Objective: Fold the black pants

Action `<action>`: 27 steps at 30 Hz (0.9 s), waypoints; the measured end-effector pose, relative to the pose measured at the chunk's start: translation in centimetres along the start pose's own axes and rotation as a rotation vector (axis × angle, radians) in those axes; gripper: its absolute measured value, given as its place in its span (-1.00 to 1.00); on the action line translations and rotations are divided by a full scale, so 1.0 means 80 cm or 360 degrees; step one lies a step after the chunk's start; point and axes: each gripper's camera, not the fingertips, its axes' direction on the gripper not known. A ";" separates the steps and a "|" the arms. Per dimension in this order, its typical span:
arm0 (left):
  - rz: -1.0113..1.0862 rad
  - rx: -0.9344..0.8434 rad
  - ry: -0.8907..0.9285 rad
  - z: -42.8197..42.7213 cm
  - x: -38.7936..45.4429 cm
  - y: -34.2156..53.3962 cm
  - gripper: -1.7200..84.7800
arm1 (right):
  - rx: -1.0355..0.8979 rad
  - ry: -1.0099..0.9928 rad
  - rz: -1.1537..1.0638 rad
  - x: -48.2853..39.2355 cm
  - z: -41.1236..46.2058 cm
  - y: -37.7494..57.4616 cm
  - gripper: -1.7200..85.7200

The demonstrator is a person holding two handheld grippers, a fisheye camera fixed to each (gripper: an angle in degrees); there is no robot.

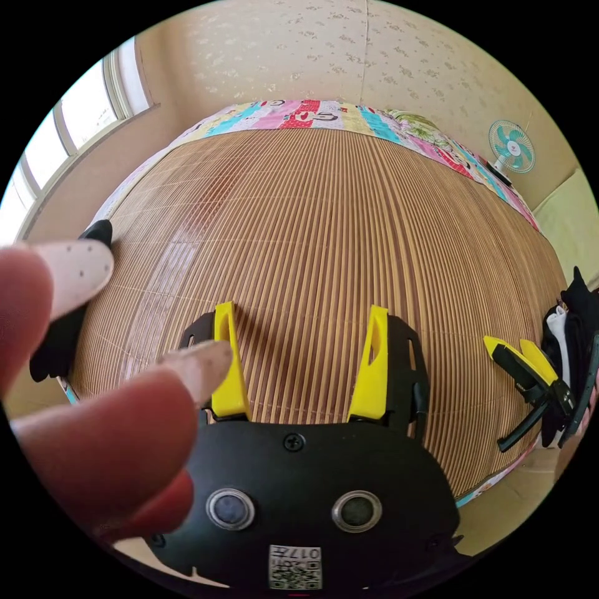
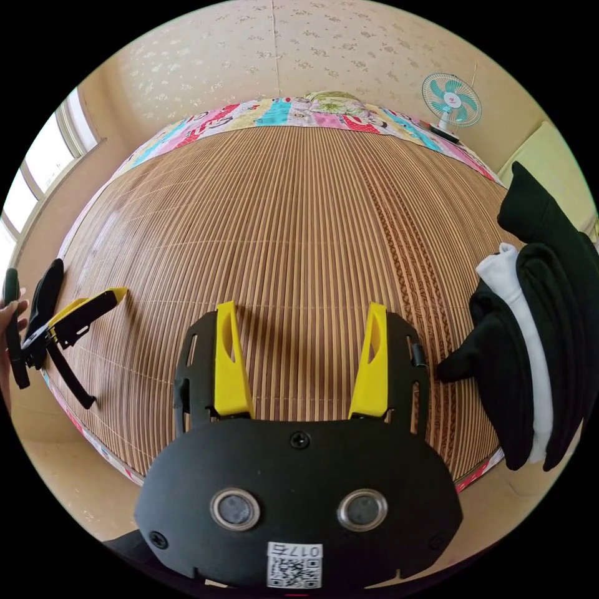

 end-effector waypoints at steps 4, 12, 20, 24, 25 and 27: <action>0.0002 0.0001 0.0000 0.000 -0.011 -0.009 -0.32 | 0.0001 0.0001 0.0000 0.005 0.005 -0.005 -0.35; -0.0002 0.0001 0.0026 -0.002 -0.034 -0.024 -0.33 | 0.0005 0.0002 0.0000 0.013 0.012 -0.015 -0.35; -0.0010 -0.0004 0.0061 -0.005 -0.055 -0.038 -0.32 | 0.0007 0.0006 0.0000 0.020 0.018 -0.026 -0.35; -0.0012 -0.0006 0.0063 -0.008 -0.063 -0.045 -0.32 | 0.0007 0.0006 0.0001 0.024 0.021 -0.032 -0.35; -0.0011 -0.0005 0.0061 -0.010 -0.065 -0.046 -0.32 | 0.0007 0.0007 0.0000 0.025 0.022 -0.033 -0.35; -0.0009 -0.0007 0.0059 -0.011 -0.068 -0.049 -0.32 | 0.0006 0.0008 0.0000 0.026 0.023 -0.036 -0.35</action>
